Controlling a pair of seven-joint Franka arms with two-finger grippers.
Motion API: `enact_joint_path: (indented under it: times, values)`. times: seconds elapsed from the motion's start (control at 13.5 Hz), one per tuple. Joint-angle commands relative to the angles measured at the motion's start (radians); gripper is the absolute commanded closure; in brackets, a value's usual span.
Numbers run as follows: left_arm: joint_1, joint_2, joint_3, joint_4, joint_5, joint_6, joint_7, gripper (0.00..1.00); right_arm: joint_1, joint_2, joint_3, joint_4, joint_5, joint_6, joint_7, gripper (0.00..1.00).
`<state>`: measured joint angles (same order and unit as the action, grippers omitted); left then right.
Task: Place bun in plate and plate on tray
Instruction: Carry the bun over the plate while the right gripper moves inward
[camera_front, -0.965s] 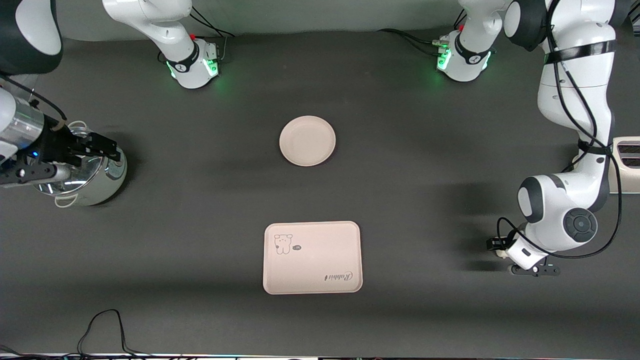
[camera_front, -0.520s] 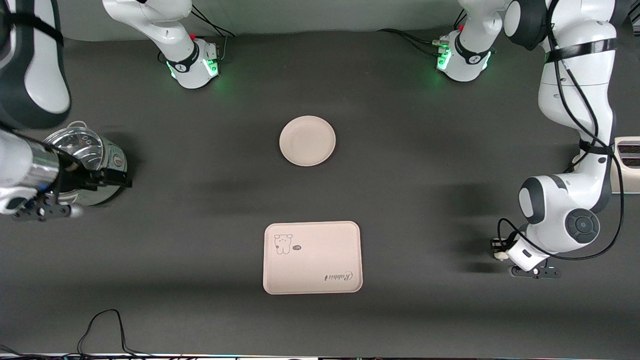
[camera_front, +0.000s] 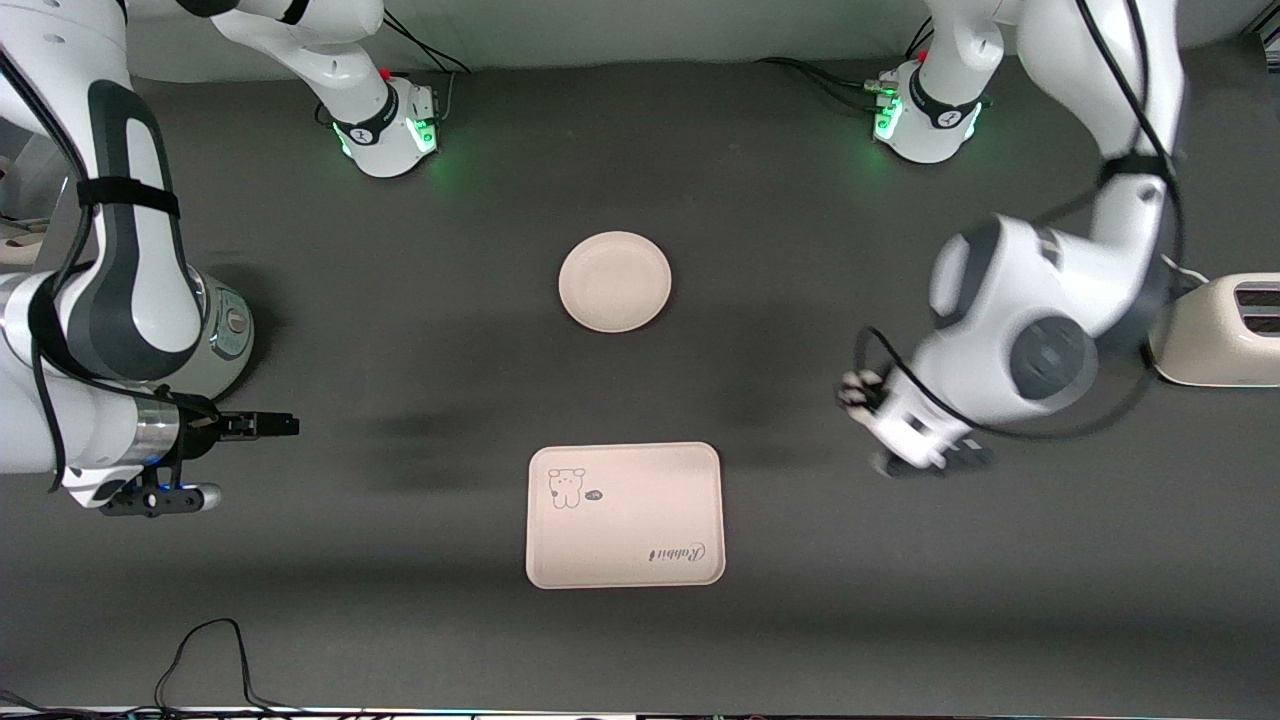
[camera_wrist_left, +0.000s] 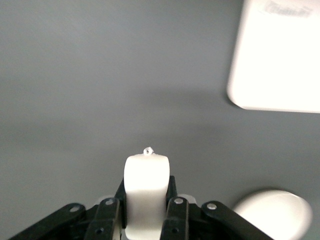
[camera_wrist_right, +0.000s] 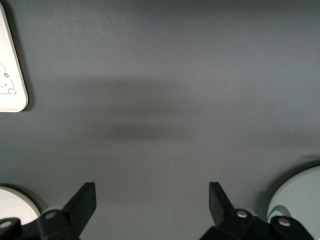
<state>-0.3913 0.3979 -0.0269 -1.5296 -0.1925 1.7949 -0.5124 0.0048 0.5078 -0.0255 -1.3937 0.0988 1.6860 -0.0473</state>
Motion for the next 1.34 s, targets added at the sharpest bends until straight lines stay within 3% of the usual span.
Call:
enact_joint_path:
  times: [0.0,0.22,0.45,0.52,0.82,0.97,1.11,1.26]
  values:
    - [-0.108,-0.036,-0.089,-0.044,-0.012,0.004,-0.309,0.68,0.003,0.041,0.004,0.088,0.006,-0.009,0.007,0.0]
    - [-0.321,-0.002,-0.11,-0.094,-0.005,0.168,-0.599,0.67,0.004,0.063,0.009,0.117,0.009,0.021,0.0,0.0]
    - [-0.541,0.051,-0.107,-0.301,0.016,0.578,-0.736,0.67,0.004,0.078,0.01,0.117,0.016,0.047,0.0,0.0]
    - [-0.579,0.09,-0.104,-0.313,0.043,0.645,-0.765,0.67,0.01,0.078,0.013,0.114,0.018,0.055,0.001,0.0]
    - [-0.595,0.197,-0.105,-0.302,0.188,0.725,-0.84,0.66,0.035,0.087,0.015,0.11,0.016,0.061,0.014,0.0]
    - [-0.587,0.206,-0.1,-0.3,0.194,0.725,-0.841,0.66,0.035,0.092,0.015,0.108,0.016,0.061,0.014,0.0]
    - [-0.584,0.206,-0.097,-0.293,0.194,0.725,-0.839,0.62,0.035,0.092,0.015,0.104,0.018,0.052,0.012,0.0]
    - [-0.586,0.213,-0.097,-0.288,0.2,0.722,-0.839,0.48,0.052,0.09,0.018,0.094,0.024,0.047,0.018,0.0]
